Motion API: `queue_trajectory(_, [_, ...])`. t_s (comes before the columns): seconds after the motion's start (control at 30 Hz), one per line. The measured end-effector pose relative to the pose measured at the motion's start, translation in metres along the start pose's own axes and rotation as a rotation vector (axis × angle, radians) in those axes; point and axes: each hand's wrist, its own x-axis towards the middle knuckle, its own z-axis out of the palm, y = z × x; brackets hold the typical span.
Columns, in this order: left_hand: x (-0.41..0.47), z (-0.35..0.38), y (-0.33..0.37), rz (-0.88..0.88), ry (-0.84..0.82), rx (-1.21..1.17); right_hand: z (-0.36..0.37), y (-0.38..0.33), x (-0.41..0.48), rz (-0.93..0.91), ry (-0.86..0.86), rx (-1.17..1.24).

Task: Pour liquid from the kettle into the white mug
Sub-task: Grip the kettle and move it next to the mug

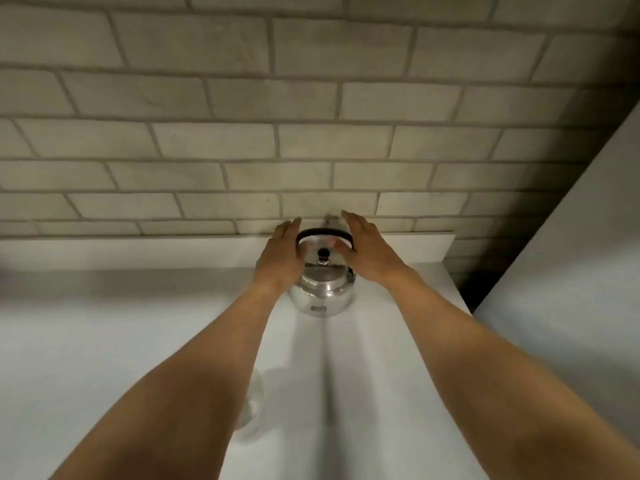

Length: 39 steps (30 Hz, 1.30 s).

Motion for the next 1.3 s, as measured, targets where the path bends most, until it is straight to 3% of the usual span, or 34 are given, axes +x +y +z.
queue_trajectory(0.17, [0.020,0.006,-0.004,0.026,-0.026,0.012,0.015,0.010,0.029,-0.135,-0.097,0.065])
queue_trajectory(0.43, [0.013,0.001,-0.003,0.074,-0.051,0.082,0.006,0.010,0.031,-0.097,-0.117,0.139])
queue_trajectory(0.6, [-0.016,-0.017,0.010,0.132,-0.011,0.090,-0.013,-0.011,-0.002,-0.099,-0.023,0.178])
queue_trajectory(0.8, [-0.092,-0.062,0.047,0.321,0.114,0.113,-0.040,-0.053,-0.071,-0.233,0.109,0.181])
queue_trajectory(1.0, [-0.164,-0.085,0.066,0.290,0.084,0.015,-0.053,-0.081,-0.144,-0.312,0.168,0.206])
queue_trajectory(1.1, [-0.199,-0.080,0.068,0.293,0.152,-0.062,-0.055,-0.086,-0.170,-0.317,0.166,0.208])
queue_trajectory(1.2, [-0.243,-0.058,0.061,0.395,0.347,0.085,-0.056,-0.089,-0.190,-0.307,0.152,0.187])
queue_trajectory(1.3, [-0.281,-0.027,0.048,0.506,0.325,0.206,-0.056,-0.089,-0.204,-0.274,0.127,0.181])
